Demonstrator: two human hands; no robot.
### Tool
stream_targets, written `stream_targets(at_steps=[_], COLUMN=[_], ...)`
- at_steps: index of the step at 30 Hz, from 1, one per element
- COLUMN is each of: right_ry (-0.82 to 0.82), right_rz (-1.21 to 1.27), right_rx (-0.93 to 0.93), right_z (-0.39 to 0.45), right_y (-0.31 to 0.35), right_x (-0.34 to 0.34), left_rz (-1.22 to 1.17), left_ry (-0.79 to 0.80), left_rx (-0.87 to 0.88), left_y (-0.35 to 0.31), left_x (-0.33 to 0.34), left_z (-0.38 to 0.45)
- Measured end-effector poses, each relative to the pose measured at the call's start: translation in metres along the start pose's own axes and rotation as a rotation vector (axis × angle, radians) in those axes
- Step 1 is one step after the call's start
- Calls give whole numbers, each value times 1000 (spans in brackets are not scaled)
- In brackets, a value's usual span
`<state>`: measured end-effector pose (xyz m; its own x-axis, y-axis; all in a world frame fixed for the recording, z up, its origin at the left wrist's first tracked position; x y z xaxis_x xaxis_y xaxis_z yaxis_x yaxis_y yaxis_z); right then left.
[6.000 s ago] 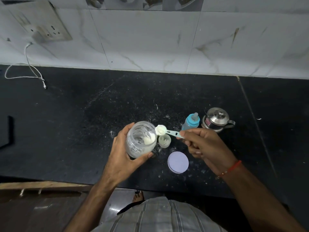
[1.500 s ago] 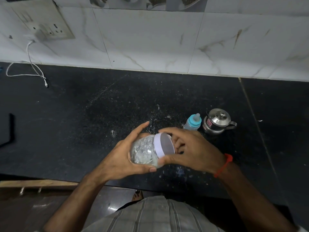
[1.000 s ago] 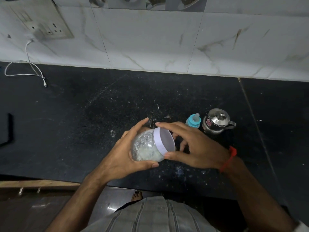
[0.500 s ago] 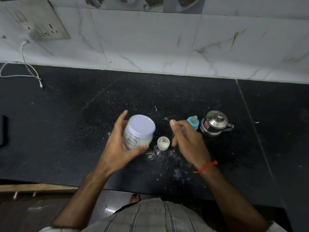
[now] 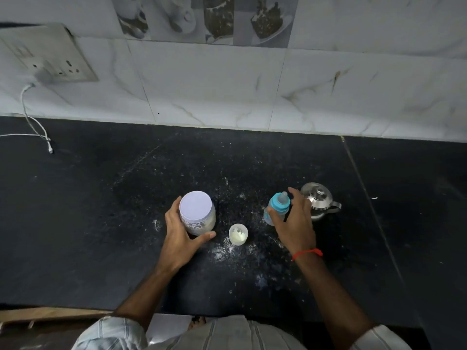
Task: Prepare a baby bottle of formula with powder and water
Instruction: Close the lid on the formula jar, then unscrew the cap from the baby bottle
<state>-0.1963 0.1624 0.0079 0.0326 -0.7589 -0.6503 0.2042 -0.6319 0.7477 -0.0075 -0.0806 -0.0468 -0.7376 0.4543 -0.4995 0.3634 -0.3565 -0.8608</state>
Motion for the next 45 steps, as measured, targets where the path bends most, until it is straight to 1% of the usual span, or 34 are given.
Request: stream_targets(at_steps=[2, 3, 5, 7, 8, 9, 10, 11, 12, 14, 15, 17, 20, 21, 23, 25, 26, 28, 29, 30, 31, 32, 33, 35, 36, 37, 38, 39, 41, 42, 43, 45], right_ry=[11, 10, -3, -39, -60, -75, -81, -76, -62, -20, -3, 7, -18, -24, -6, 61, 118, 271, 358, 447, 531, 609, 686, 841, 880, 875, 836, 781, 661, 633, 655, 784], right_rz=[-24, -25, -9, -2, 3, 10, 24, 53, 98, 203, 240, 271, 265, 287, 373, 467, 501, 540, 540, 530, 513, 493, 473, 459, 457, 426, 346, 223, -20, -43, 1, 134], right_rx=[-43, -55, -70, -107, -131, -153, -171, -180, -179, -161, -162, -180, -223, -253, -336, -412, -452, -517, -551, -592, -638, -672, -683, -591, -518, -458, -426, -433, -556, -616, -639, -608], right_z=[5, 8, 10, 8, 6, 4, 0, -4, -9, -21, -26, -34, -37, -38, -39, -43, -45, -49, -51, -51, -51, -50, -47, -40, -37, -35, -34, -33, -33, -35, -38, -44], right_y=[0, 0, 0, 5, 9, 14, 21, 28, 37, 55, 63, 77, 85, 86, 89, 90, 92, 95, 99, 104, 108, 111, 111, 106, 102, 99, 98, 96, 99, 102, 105, 109], right_x=[1, 1, -3, -11, -16, -21, -26, -31, -35, -44, -47, -54, -62, -65, -69, -73, -74, -73, -73, -73, -74, -76, -79, -82, -82, -81, -77, -73, -67, -66, -66, -67], left_rz=[-8, 14, 85, 107, 99, 88, 75, 74, 106, 228, 268, 255, 102, 43, -49, -115, -161, -283, -337, -373, -387, -384, -356, -258, -216, -183, -148, -101, 20, 72, 109, 164], left_ry=[2, -33, -155, -277, -308, -301, -247, -157, -53, 108, 149, 166, 197, 229, 326, 467, 565, 795, 888, 943, 950, 924, 863, 719, 659, 616, 585, 562, 520, 508, 498, 480], left_rx=[-33, -29, 28, 168, 273, 373, 454, 509, 533, 509, 481, 443, 347, 319, 323, 339, 310, 197, 147, 116, 105, 106, 119, 153, 165, 183, 211, 247, 310, 324, 325, 324], left_y=[2, 1, -10, -39, -58, -78, -95, -111, -125, -142, -148, -159, -170, -172, -179, -185, -185, -182, -181, -179, -176, -174, -170, -160, -156, -154, -154, -153, -153, -151, -149, -145], left_x=[0, -2, -12, -23, -25, -24, -18, -8, 3, 25, 32, 38, 37, 36, 34, 33, 34, 38, 39, 39, 37, 35, 32, 27, 25, 22, 21, 19, 16, 16, 15, 11], left_z=[-3, -5, -15, -29, -36, -43, -49, -54, -59, -65, -67, -69, -72, -74, -79, -81, -82, -91, -95, -98, -97, -94, -89, -78, -74, -72, -71, -71, -71, -71, -70, -67])
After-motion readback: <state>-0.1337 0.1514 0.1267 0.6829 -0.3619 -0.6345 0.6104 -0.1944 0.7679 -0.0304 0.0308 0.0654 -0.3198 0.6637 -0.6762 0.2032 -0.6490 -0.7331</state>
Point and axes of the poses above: each hand's wrist, its own z-axis towards the middle knuckle, its own x-axis out of the palm, y = z × x, the point moved 7 cm from there along z, towards the middle knuckle, and after that the axes turned 13 degrees about -y, right-handed, at the moved point
